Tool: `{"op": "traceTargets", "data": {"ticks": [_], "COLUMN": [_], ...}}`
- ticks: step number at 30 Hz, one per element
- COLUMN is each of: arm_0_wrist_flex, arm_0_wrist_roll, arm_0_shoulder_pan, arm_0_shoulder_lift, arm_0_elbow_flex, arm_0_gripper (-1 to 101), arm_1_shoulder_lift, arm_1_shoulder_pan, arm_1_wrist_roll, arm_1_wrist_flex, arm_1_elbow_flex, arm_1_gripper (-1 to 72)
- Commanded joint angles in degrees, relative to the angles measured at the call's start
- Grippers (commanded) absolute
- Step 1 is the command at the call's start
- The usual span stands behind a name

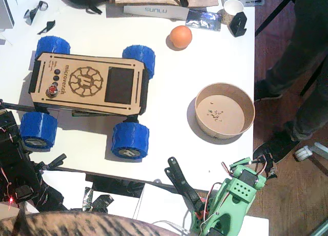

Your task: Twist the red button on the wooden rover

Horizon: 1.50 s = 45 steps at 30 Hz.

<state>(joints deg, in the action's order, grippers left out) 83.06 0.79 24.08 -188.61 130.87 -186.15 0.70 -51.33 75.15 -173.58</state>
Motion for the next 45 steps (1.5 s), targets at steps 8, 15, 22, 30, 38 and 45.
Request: {"op": "traceTargets", "data": {"ticks": [8, 15, 22, 30, 38, 45], "arm_0_wrist_flex": [-8.35, -17.93, -19.34, -11.78, -14.24, -18.54], "arm_0_wrist_roll": [-0.18, -0.18, 0.00, -0.09, -0.09, -0.18], "arm_0_shoulder_pan": [-0.62, -0.70, -2.29, -16.79, -33.05, -38.58], "arm_0_shoulder_lift": [5.27, 20.57, 38.67, 57.83, 71.10, 81.39], "arm_0_elbow_flex": [-1.67, -2.90, -14.24, -25.58, -26.28, -26.46], "arm_0_gripper": [0, 0, 0, 0, 0, 2], "arm_1_shoulder_lift": [-0.09, -0.09, -0.09, -0.09, -0.09, -0.09], "arm_1_shoulder_pan": [0.09, 0.09, 0.09, 0.09, 0.09, 0.09], "arm_1_wrist_roll": [-0.53, -0.53, -0.53, -0.53, -0.53, -0.53], "arm_1_wrist_flex": [0.35, 0.35, 0.35, 0.35, 0.35, 0.35], "arm_1_elbow_flex": [0.26, 0.26, 0.26, 0.26, 0.26, 0.26], "arm_1_gripper": [2.5, 2.5, 2.5, 2.5, 2.5, 2.5]}}
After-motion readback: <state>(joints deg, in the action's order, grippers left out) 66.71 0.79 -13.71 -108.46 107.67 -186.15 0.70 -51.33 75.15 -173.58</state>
